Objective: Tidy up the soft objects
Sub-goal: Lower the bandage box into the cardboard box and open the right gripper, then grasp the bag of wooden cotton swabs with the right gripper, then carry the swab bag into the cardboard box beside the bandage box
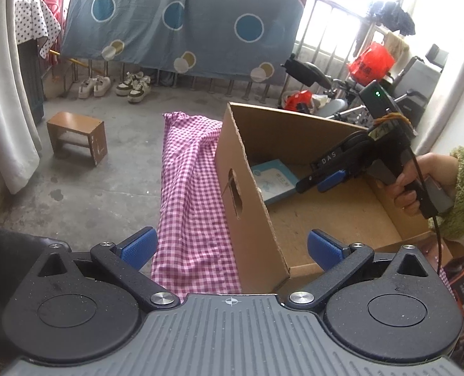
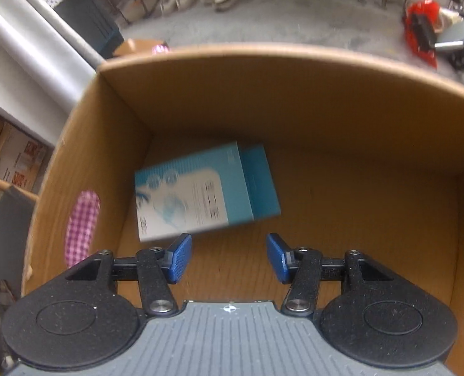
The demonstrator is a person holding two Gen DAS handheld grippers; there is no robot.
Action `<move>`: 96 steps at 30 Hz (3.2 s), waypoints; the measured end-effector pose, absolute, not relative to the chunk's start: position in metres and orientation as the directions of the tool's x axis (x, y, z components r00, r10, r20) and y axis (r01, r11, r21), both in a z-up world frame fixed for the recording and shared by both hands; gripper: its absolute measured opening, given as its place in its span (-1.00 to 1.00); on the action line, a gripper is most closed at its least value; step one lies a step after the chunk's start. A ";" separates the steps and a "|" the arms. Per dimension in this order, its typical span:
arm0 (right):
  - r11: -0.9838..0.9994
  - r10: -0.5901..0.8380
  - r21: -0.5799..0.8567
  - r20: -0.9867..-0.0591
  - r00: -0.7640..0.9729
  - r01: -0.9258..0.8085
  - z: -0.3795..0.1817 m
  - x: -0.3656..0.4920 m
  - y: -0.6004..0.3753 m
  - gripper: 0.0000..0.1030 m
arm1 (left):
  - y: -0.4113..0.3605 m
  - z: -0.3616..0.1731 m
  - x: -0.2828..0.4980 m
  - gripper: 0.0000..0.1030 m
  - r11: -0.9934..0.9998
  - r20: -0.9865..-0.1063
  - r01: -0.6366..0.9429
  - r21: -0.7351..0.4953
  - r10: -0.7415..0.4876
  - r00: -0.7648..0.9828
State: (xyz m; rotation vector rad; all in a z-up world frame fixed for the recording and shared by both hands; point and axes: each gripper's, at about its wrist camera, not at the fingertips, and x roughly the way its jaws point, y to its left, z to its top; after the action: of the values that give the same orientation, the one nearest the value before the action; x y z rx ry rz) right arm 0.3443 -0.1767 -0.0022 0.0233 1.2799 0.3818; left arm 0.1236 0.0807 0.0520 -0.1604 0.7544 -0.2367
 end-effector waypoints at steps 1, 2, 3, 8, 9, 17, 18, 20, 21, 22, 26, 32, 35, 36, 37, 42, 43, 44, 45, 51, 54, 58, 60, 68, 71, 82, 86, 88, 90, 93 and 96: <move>0.937 0.288 0.227 -0.931 0.222 -0.266 -0.006 0.344 -0.175 0.07 | 0.080 0.052 0.124 0.99 0.961 -0.660 0.157 -0.227 -0.270 0.701; 0.935 0.292 0.232 -0.933 0.210 -0.268 -0.010 0.344 -0.173 0.07 | 0.078 0.052 0.123 0.99 0.961 -0.662 0.159 -0.225 -0.270 0.699; 0.932 0.298 0.239 -0.933 0.202 -0.271 -0.015 0.343 -0.169 0.04 | 0.077 0.052 0.123 0.99 0.962 -0.663 0.160 -0.223 -0.270 0.698; 0.920 0.330 0.269 -0.924 0.192 -0.286 -0.027 0.347 -0.150 -0.05 | 0.075 0.053 0.120 0.99 0.966 -0.668 0.156 -0.206 -0.256 0.699; 0.915 0.346 0.285 -0.918 0.192 -0.285 -0.027 0.349 -0.147 -0.07 | 0.075 0.053 0.120 0.99 0.967 -0.670 0.155 -0.205 -0.253 0.698; 0.888 0.405 0.329 -0.889 0.211 -0.320 -0.031 0.346 -0.131 -0.08 | 0.073 0.051 0.123 0.99 0.969 -0.685 0.148 -0.197 -0.244 0.686; 0.884 0.413 0.333 -0.885 0.215 -0.329 -0.031 0.345 -0.130 -0.08 | 0.072 0.051 0.123 0.99 0.969 -0.686 0.150 -0.195 -0.244 0.686; 0.874 0.430 0.345 -0.877 0.214 -0.343 -0.031 0.342 -0.129 -0.08 | 0.071 0.051 0.123 0.99 0.969 -0.687 0.155 -0.191 -0.245 0.684; 0.871 0.432 0.344 -0.876 0.213 -0.351 -0.030 0.341 -0.129 -0.08 | 0.070 0.051 0.124 0.99 0.969 -0.687 0.157 -0.190 -0.245 0.684; 0.871 0.430 0.341 -0.878 0.213 -0.354 -0.029 0.339 -0.130 -0.08 | 0.069 0.051 0.123 0.99 0.969 -0.688 0.158 -0.188 -0.245 0.683; 0.871 0.444 0.360 -0.868 0.222 -0.336 -0.017 0.335 -0.139 -0.07 | 0.068 0.051 0.124 0.99 0.968 -0.686 0.163 -0.188 -0.248 0.683; 0.862 0.488 0.399 -0.819 0.301 -0.312 0.019 0.313 -0.176 -0.04 | 0.070 0.051 0.119 0.99 0.965 -0.668 0.178 -0.191 -0.261 0.697; 0.850 0.516 0.417 -0.779 0.356 -0.321 0.050 0.306 -0.200 0.11 | 0.071 0.054 0.111 0.99 0.961 -0.641 0.192 -0.197 -0.275 0.717; 0.845 0.527 0.424 -0.763 0.374 -0.326 0.060 0.301 -0.206 0.14 | 0.071 0.055 0.106 0.99 0.960 -0.623 0.202 -0.196 -0.280 0.730; 0.839 0.538 0.430 -0.746 0.393 -0.333 0.069 0.293 -0.212 0.19 | 0.069 0.056 0.102 0.99 0.959 -0.608 0.212 -0.187 -0.283 0.742; 0.811 0.585 0.460 -0.645 0.492 -0.362 0.101 0.233 -0.247 0.46 | 0.050 0.061 0.079 0.99 0.952 -0.568 0.279 -0.124 -0.298 0.767; 0.808 0.589 0.462 -0.630 0.506 -0.366 0.104 0.219 -0.254 0.46 | 0.046 0.061 0.076 0.99 0.949 -0.567 0.289 -0.124 -0.307 0.764; 0.806 0.591 0.463 -0.618 0.518 -0.369 0.106 0.205 -0.260 0.46 | 0.043 0.060 0.073 0.99 0.945 -0.571 0.299 -0.132 -0.319 0.757; 0.806 0.592 0.466 -0.602 0.536 -0.367 0.110 0.189 -0.269 0.46 | 0.042 0.060 0.071 0.98 0.940 -0.575 0.308 -0.147 -0.334 0.747; 0.787 0.601 0.521 -0.525 0.602 -0.330 0.103 0.108 -0.308 0.46 | 0.029 0.046 0.059 0.98 0.909 -0.617 0.355 -0.219 -0.411 0.671; 0.779 0.596 0.557 -0.516 0.615 -0.288 0.084 0.079 -0.316 0.46 | 0.018 0.038 0.056 0.98 0.886 -0.648 0.384 -0.261 -0.455 0.611; 0.767 0.591 0.603 -0.530 0.609 -0.220 0.047 0.065 -0.315 0.25 | 0.001 0.023 0.051 0.93 0.861 -0.681 0.409 -0.304 -0.496 0.538; 0.759 0.590 0.623 -0.537 0.603 -0.188 0.033 0.063 -0.314 0.21 | -0.007 0.018 0.050 0.86 0.853 -0.696 0.422 -0.306 -0.503 0.513; 0.840 0.503 0.512 -0.614 0.609 -0.177 0.011 0.067 -0.294 0.12 | -0.033 0.004 0.052 0.65 0.849 -0.744 0.450 -0.278 -0.487 0.458; 0.840 0.508 0.510 -0.623 0.595 -0.184 0.005 0.072 -0.289 0.09 | -0.038 0.000 0.054 0.65 0.849 -0.756 0.449 -0.279 -0.482 0.442; 0.834 0.525 0.516 -0.637 0.565 -0.195 -0.006 0.078 -0.278 0.00 | -0.046 -0.005 0.064 0.65 0.844 -0.766 0.461 -0.273 -0.481 0.427; 0.845 0.513 0.495 -0.639 0.574 -0.204 -0.001 0.074 -0.274 0.00 | -0.050 -0.004 0.066 0.65 0.844 -0.767 0.468 -0.260 -0.476 0.431; 0.847 0.508 0.490 -0.638 0.579 -0.204 0.001 0.073 -0.274 0.01 | -0.050 -0.003 0.065 0.65 0.844 -0.767 0.472 -0.255 -0.474 0.433; 0.848 0.507 0.490 -0.634 0.585 -0.203 0.003 0.071 -0.273 0.01 | -0.050 -0.001 0.065 0.65 0.844 -0.765 0.472 -0.253 -0.473 0.436; 0.848 0.503 0.493 -0.629 0.593 -0.196 0.005 0.068 -0.274 -0.01 | -0.050 0.002 0.064 0.65 0.844 -0.758 0.475 -0.251 -0.476 0.446; 0.845 0.505 0.498 -0.618 0.602 -0.197 0.008 0.065 -0.275 -0.03 | -0.050 0.007 0.060 0.66 0.847 -0.752 0.480 -0.229 -0.467 0.465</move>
State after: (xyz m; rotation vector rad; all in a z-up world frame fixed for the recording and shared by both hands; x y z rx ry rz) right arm 0.0649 -0.2749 0.0084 0.4039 0.8318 0.4194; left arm 0.0604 -0.0504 0.0075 0.0158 0.9187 -0.5815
